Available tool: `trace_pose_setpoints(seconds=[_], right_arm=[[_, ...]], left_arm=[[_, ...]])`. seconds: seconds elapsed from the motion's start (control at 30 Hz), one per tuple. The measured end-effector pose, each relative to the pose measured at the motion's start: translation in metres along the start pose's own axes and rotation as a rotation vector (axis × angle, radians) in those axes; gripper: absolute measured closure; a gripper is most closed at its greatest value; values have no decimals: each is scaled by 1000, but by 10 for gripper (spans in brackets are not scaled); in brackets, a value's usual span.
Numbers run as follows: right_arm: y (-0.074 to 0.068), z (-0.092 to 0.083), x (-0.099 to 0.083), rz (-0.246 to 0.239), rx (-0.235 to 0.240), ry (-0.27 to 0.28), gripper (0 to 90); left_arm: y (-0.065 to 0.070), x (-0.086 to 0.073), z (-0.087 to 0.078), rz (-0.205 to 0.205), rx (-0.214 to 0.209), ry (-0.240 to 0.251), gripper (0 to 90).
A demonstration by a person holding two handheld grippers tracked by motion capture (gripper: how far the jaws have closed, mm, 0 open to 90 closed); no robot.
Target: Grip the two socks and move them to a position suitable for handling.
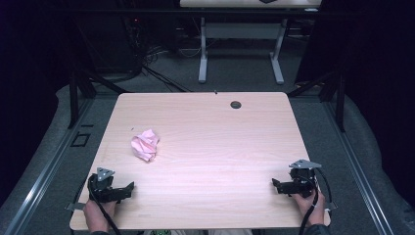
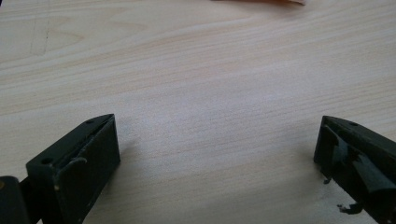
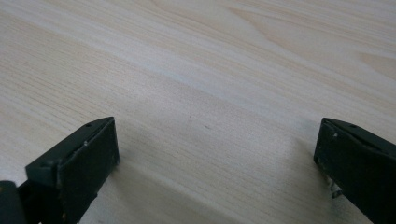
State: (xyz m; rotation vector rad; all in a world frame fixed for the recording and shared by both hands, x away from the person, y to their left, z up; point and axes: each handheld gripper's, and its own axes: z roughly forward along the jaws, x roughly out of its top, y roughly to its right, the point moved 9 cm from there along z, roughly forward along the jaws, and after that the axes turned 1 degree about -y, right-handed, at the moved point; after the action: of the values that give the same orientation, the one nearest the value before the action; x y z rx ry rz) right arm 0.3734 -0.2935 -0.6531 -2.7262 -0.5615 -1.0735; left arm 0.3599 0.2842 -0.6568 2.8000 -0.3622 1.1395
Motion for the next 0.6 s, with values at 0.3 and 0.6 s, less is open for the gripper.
trace_pose_setpoints(seconds=[0.3,0.6], right_arm=[[0,1,1,2,1,3,0],[0,1,1,2,-1,3,0]], left_arm=[[0,0,0,-1,1,2,1],[0,0,0,0,1,2,1]])
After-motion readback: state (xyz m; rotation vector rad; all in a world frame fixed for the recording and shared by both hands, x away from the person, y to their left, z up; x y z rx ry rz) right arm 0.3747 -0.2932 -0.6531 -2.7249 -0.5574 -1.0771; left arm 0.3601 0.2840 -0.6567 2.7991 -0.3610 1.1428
